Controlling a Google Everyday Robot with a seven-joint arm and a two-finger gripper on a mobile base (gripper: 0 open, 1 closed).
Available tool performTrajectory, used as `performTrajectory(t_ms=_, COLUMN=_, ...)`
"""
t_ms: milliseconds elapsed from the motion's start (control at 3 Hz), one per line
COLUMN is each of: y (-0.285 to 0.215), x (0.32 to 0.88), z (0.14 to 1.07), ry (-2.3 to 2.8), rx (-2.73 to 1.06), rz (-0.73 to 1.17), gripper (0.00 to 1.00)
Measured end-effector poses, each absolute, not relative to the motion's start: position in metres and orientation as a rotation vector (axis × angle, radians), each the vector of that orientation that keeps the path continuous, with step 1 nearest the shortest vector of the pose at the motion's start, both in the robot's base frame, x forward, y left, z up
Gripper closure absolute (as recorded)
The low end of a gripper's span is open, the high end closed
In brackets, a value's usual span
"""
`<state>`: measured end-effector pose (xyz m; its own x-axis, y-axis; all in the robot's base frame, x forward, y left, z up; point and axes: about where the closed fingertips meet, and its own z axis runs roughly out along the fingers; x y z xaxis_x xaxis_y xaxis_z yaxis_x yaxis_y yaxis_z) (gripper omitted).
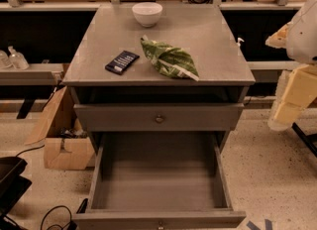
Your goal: Close middle drawer
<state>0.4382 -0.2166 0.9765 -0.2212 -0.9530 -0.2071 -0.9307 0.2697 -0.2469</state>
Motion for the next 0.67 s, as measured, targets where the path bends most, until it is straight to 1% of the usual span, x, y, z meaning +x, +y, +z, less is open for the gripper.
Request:
performTrajectory(t_ms=333, y=-0.217, x=0.438, z=0.974, ry=2.228, rx=-1.718, rz=-0.095, gripper=0.0)
performTrajectory(t_ms=667, y=-0.218, x=0.441, z=0.942, ry=2.197, rx=-1.646, rz=-0.032, gripper=0.0)
